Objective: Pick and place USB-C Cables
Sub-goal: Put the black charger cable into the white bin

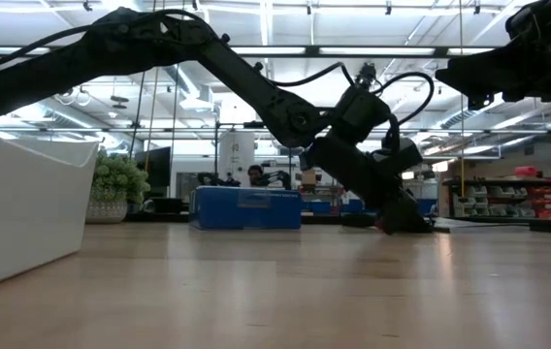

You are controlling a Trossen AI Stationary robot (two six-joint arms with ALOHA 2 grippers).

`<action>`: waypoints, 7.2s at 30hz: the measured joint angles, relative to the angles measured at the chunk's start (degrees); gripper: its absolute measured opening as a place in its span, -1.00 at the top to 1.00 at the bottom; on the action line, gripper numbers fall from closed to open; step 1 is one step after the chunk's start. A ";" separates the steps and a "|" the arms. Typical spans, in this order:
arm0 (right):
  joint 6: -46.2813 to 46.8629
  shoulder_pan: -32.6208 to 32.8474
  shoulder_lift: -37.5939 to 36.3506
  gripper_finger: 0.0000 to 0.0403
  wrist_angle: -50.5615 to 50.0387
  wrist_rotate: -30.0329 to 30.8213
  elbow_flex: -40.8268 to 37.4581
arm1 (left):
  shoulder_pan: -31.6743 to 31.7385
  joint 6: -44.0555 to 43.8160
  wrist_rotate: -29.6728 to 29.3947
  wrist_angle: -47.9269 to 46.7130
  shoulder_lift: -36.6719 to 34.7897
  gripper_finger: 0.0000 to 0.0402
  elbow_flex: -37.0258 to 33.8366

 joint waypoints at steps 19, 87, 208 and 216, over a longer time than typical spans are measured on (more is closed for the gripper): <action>0.00 -0.01 0.00 0.16 0.06 0.02 0.00 | -2.15 -1.55 -1.09 -3.08 -2.66 0.99 -0.50; 0.00 -0.02 0.15 0.16 2.07 0.02 0.00 | -10.93 -0.88 1.00 -51.36 -31.55 0.74 -1.23; 0.00 -0.01 0.64 0.16 3.04 0.11 0.02 | -35.49 -9.45 4.47 -74.37 -34.76 0.90 6.49; 0.00 -0.01 0.72 0.16 3.54 -0.07 0.02 | -45.41 -18.65 -8.58 -81.53 -34.26 0.89 5.32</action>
